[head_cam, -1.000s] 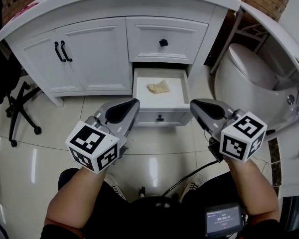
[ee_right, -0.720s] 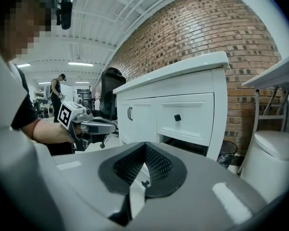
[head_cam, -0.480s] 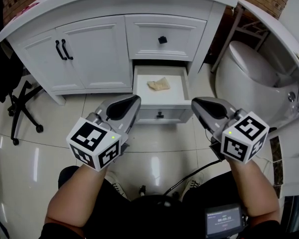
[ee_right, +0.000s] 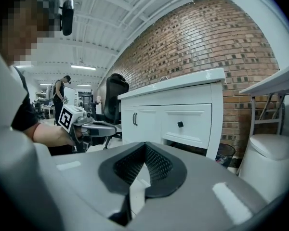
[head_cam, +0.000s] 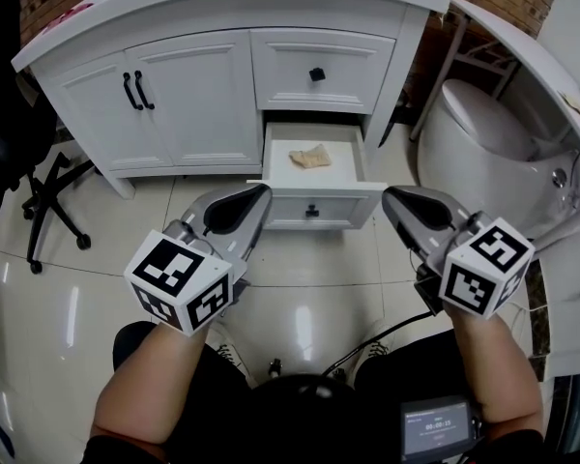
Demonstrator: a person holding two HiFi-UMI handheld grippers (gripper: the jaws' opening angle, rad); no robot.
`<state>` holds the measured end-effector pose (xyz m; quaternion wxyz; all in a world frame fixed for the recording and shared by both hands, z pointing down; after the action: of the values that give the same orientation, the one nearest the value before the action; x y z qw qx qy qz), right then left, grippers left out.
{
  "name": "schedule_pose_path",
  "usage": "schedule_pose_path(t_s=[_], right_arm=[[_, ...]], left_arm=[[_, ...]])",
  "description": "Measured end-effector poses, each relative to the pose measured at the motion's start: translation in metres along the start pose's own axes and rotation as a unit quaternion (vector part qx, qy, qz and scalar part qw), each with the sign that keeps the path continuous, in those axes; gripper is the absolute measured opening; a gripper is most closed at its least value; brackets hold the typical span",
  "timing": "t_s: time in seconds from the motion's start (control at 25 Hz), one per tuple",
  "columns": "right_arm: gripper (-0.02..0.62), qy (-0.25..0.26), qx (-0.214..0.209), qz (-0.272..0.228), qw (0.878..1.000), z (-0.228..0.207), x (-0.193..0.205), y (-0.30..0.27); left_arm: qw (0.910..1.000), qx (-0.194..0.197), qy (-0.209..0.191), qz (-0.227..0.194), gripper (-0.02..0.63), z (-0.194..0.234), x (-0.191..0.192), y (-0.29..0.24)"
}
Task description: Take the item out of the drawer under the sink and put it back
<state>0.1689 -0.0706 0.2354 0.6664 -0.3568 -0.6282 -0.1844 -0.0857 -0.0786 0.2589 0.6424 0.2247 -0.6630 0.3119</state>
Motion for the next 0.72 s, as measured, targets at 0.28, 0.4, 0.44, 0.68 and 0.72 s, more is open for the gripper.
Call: schedule_pose_path(t_s=[0.28, 0.4, 0.44, 0.68, 0.72], right_arm=[[0.008, 0.014, 0.012, 0.0, 1.0, 0.015, 0.005, 0.024], [0.008, 0.021, 0.013, 0.004, 1.0, 0.021, 0.009, 0.029], [0.008, 0.023, 0.013, 0.006, 1.0, 0.022, 0.01, 0.03], [0.008, 0.024, 0.016, 0.007, 1.0, 0.026, 0.014, 0.035], [0.008, 0.024, 0.016, 0.005, 1.0, 0.026, 0.013, 0.036]], left_arm=[[0.9997, 0.01, -0.017, -0.011, 0.005, -0.03, -0.008, 0.015], [0.9998, 0.003, -0.011, -0.013, 0.005, -0.034, -0.008, 0.021], [0.9998, 0.001, -0.011, -0.014, 0.005, -0.035, -0.009, 0.023], [0.9998, -0.009, -0.01, -0.014, 0.005, -0.038, -0.008, 0.031], [0.9998, -0.01, -0.011, -0.015, 0.005, -0.039, -0.008, 0.032]])
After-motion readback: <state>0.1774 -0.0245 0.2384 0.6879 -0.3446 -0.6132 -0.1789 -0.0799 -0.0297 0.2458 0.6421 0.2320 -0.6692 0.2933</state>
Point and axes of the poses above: the fingertips, and each gripper's own axes: y backward along the fingers, z to its left, x out of its underside, the point moved 8 cm from there along y, backward along the fingers
